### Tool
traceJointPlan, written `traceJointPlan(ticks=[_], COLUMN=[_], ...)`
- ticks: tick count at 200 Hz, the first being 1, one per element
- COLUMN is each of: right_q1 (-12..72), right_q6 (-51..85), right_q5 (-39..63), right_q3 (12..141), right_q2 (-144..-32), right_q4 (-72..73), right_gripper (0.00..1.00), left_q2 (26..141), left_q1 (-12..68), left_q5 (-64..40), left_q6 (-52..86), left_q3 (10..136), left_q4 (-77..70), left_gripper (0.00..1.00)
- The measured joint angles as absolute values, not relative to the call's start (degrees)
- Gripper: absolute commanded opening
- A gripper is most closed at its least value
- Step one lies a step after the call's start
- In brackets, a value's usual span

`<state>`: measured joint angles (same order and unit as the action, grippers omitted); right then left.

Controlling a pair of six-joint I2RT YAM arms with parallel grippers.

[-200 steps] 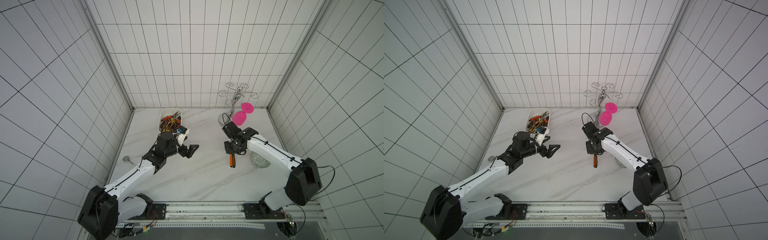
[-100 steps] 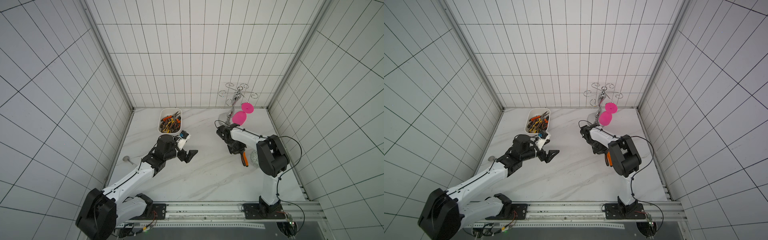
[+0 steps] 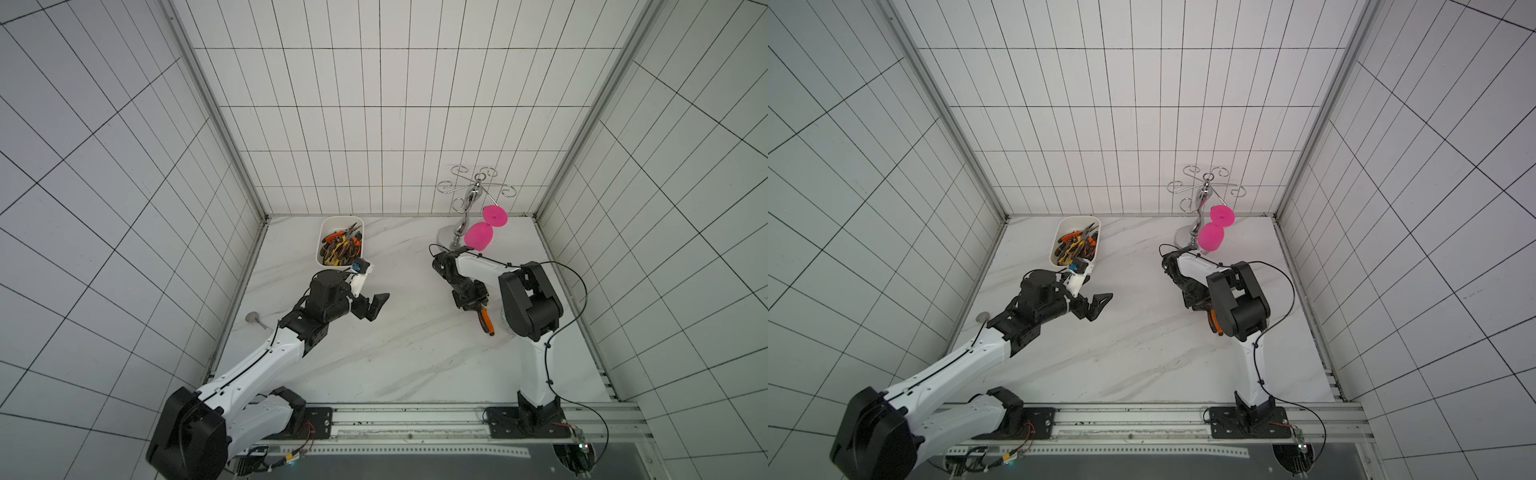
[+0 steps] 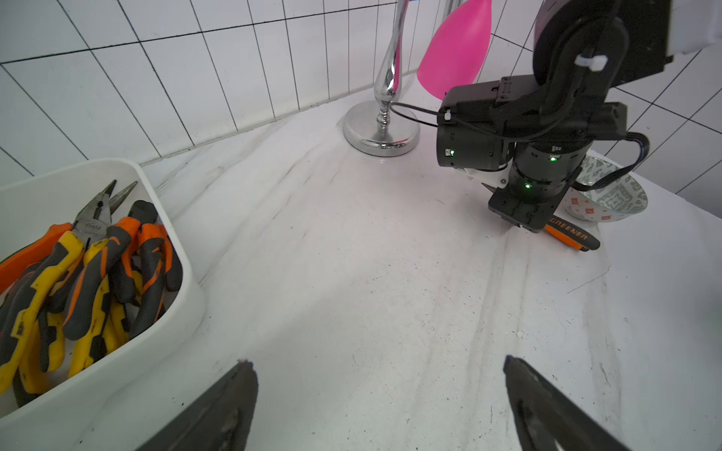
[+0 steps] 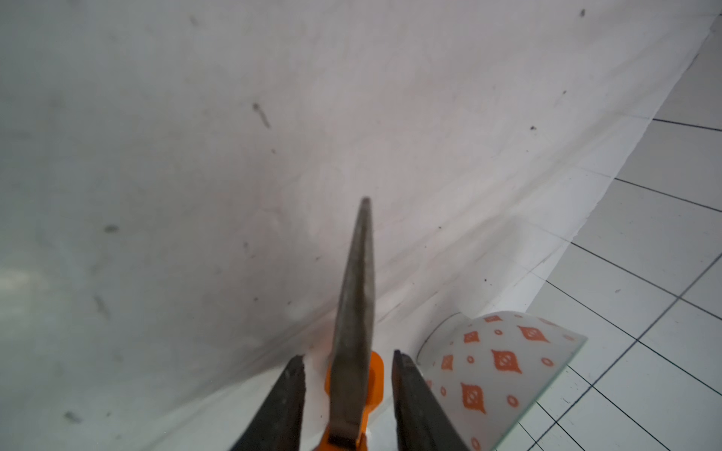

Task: Take the pliers out of the storage box
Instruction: Place the pliers at the center of the board, then pick up the pliers from the storage box.

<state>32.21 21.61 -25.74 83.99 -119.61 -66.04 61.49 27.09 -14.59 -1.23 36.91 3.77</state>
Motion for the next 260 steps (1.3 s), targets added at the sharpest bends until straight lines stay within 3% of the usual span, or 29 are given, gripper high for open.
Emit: traceJointPlan(ticks=[68,148,172,198,248,260], right_q1=[32.2,32.3,33.0,34.3,35.7,35.7], right_q6=[22.3,20.2,19.4,18.8,18.0,18.0], right_q5=[-15.1,3.7,8.1,11.9,14.4,14.3], right_q3=[83.3,74.7,73.0,72.5,72.5,72.5], right_q2=[-103.9,-87.3,-84.8,-83.7,-83.7,-83.7], right_q4=[-63.4,-44.7,-38.9,-34.6,-32.0,-32.0], right_gripper=[0.68,0.87,0.91,0.91,0.91,0.91], left_q2=[63.9,82.9,91.3,99.1,110.8,113.2], left_q1=[14.6,8.1,7.9,7.7,7.7,7.7], left_q5=[-15.2,-8.4,-5.6,-3.2,0.5,1.4], left_q6=[9.4,17.6,17.2,15.3,6.9,4.8], left_q3=[40.4,62.8,72.9,81.5,91.5,93.5], left_q4=[4.7,20.6,28.3,34.2,41.5,43.3], left_gripper=[0.99,0.99,0.92,0.74,0.68,0.63])
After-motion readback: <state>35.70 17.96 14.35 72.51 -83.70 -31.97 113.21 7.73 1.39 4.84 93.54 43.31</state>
